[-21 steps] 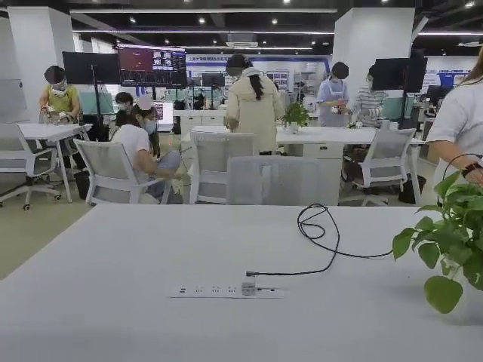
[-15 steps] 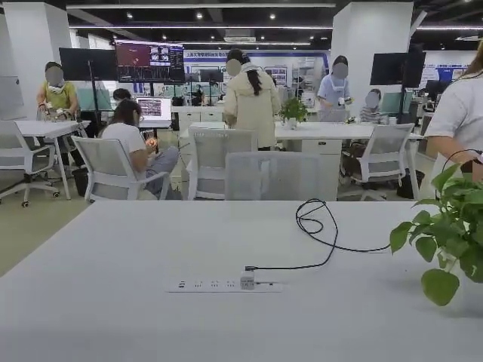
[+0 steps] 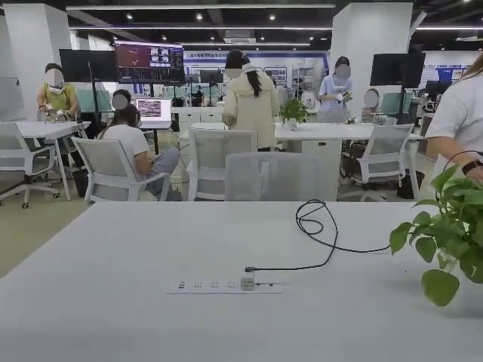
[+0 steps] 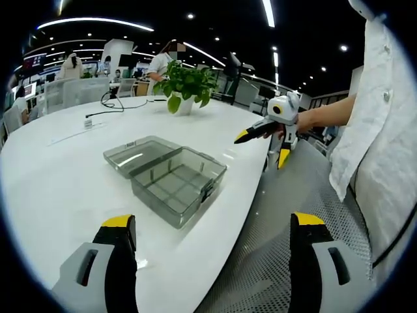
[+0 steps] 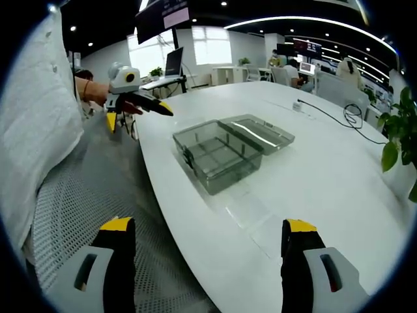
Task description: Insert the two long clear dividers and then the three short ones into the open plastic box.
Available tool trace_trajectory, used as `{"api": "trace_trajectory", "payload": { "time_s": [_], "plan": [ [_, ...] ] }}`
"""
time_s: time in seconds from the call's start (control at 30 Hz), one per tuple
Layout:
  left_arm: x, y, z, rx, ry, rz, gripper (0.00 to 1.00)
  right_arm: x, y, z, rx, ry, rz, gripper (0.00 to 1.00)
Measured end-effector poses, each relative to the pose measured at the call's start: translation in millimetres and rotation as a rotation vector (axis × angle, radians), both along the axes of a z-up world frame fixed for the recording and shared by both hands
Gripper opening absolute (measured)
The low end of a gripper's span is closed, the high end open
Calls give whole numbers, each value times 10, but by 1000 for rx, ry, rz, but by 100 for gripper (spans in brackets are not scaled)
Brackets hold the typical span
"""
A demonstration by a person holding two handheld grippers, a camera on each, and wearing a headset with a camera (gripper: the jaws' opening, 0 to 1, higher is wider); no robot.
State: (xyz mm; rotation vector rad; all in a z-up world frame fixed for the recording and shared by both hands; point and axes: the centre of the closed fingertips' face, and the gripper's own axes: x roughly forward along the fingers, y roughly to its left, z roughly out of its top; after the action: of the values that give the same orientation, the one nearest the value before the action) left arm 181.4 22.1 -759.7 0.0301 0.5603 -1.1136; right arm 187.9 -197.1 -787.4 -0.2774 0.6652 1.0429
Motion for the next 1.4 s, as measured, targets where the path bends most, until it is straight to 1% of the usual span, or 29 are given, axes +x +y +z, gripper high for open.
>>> {"api": "trace_trajectory", "payload": {
  "time_s": [0.47, 1.1, 1.27, 1.4],
  "plan": [
    [2, -10, 5, 4, 1, -10, 100, -2, 8, -5, -4, 1, 6, 93],
    [49, 7, -1, 7, 10, -10, 100, 30, 39, -9, 5, 5, -1, 93],
    [65, 24, 5, 6, 11, -6, 100, 43, 43, -11, 5, 4, -1, 92],
    [96, 69, 14, 9, 10, 0, 100, 57, 66, -8, 10, 2, -2, 92]
  ]
}}
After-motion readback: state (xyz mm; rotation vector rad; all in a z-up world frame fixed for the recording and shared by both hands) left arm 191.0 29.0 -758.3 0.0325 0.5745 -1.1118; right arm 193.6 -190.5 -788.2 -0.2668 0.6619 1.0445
